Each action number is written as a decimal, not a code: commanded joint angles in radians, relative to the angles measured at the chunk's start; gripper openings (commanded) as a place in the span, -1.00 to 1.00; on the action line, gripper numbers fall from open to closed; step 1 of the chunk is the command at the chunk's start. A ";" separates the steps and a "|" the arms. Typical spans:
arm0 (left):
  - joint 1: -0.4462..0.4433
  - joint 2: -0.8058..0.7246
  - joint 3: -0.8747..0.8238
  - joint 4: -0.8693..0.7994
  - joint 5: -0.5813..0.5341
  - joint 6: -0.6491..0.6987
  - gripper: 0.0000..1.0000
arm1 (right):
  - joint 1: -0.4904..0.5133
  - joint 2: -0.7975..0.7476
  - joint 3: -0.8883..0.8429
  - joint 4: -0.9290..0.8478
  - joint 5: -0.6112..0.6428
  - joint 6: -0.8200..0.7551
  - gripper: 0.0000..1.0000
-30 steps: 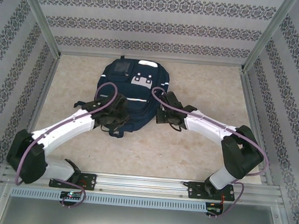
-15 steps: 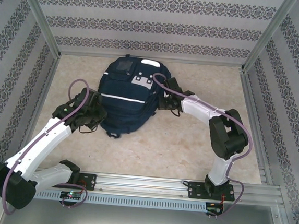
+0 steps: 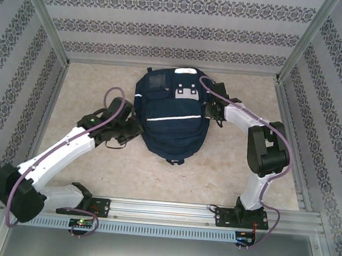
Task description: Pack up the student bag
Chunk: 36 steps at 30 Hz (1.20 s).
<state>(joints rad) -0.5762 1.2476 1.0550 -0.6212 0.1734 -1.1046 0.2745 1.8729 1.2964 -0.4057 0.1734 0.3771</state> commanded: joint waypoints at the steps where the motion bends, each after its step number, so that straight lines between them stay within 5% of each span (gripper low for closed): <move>1: -0.075 0.096 0.068 0.103 0.022 0.022 -0.94 | -0.023 -0.014 0.073 -0.036 0.030 -0.009 -0.99; 6: -0.128 0.214 0.162 0.063 0.020 0.075 -0.16 | -0.025 -0.056 0.106 -0.050 -0.010 -0.002 -0.39; 13: -0.102 0.176 0.264 -0.166 -0.255 0.242 0.94 | -0.013 -0.281 -0.024 -0.012 -0.032 0.011 0.71; 16: -0.033 0.139 0.265 -0.216 -0.344 0.322 0.99 | -0.014 -0.415 -0.127 0.007 0.001 0.005 0.96; 22: 0.181 0.055 0.163 -0.171 -0.491 0.476 0.99 | -0.031 -0.673 -0.344 0.046 0.062 -0.023 0.97; 30: 0.360 -0.043 -0.204 0.342 -0.699 0.759 0.99 | -0.064 -0.947 -0.717 0.395 0.035 -0.191 0.96; 36: 0.516 0.081 -0.369 0.636 -0.628 0.886 0.99 | -0.088 -0.888 -0.901 0.607 0.165 -0.289 0.96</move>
<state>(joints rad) -0.1078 1.2694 0.7139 -0.2188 -0.4412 -0.3328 0.2028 0.9417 0.4393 0.0242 0.2546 0.1673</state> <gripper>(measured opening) 0.994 0.982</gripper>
